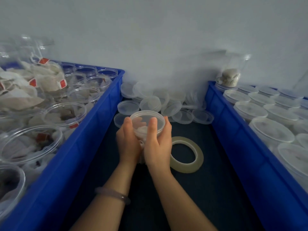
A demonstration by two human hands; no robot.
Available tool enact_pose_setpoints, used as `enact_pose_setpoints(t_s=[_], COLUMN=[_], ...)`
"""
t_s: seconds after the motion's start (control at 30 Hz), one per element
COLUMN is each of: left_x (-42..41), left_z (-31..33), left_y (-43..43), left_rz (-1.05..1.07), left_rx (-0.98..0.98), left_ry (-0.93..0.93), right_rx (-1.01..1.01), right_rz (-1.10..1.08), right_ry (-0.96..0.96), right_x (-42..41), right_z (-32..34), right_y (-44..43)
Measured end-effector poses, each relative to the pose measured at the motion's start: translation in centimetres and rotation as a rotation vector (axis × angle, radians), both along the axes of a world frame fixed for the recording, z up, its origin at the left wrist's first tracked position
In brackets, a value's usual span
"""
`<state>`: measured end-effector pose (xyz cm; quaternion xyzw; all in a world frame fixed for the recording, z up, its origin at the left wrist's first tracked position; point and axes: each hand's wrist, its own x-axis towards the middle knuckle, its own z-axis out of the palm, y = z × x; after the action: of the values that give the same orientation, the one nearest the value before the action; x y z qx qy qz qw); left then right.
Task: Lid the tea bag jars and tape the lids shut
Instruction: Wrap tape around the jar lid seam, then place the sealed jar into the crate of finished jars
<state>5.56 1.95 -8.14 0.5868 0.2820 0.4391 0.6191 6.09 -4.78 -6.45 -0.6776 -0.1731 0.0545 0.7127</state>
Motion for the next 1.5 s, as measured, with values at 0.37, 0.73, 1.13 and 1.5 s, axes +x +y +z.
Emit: enact_pose_setpoints(t_s=[0.37,0.73,1.13,1.5], left_x=[0.7,0.3,-0.2,15.8], left_z=[1.9,1.5,1.6,16.5], left_y=[0.3,0.2,-1.1,-9.6], left_rz=[-0.256,-0.217,-0.237,-0.580], left_rx=[-0.020,0.054,0.107,0.180], left_ry=[-0.104,-0.038,-0.039,-0.219], right_rx=[0.151,0.085,0.097,0.183], right_rz=[-0.135,-0.160,-0.214,-0.784], right_ry=[0.002,-0.021,0.020,-0.172], right_x=[2.6,2.3,0.9,16.2], right_z=[-0.4,-0.7,-0.3,15.3], right_y=[0.2,0.4,-0.7,-8.0])
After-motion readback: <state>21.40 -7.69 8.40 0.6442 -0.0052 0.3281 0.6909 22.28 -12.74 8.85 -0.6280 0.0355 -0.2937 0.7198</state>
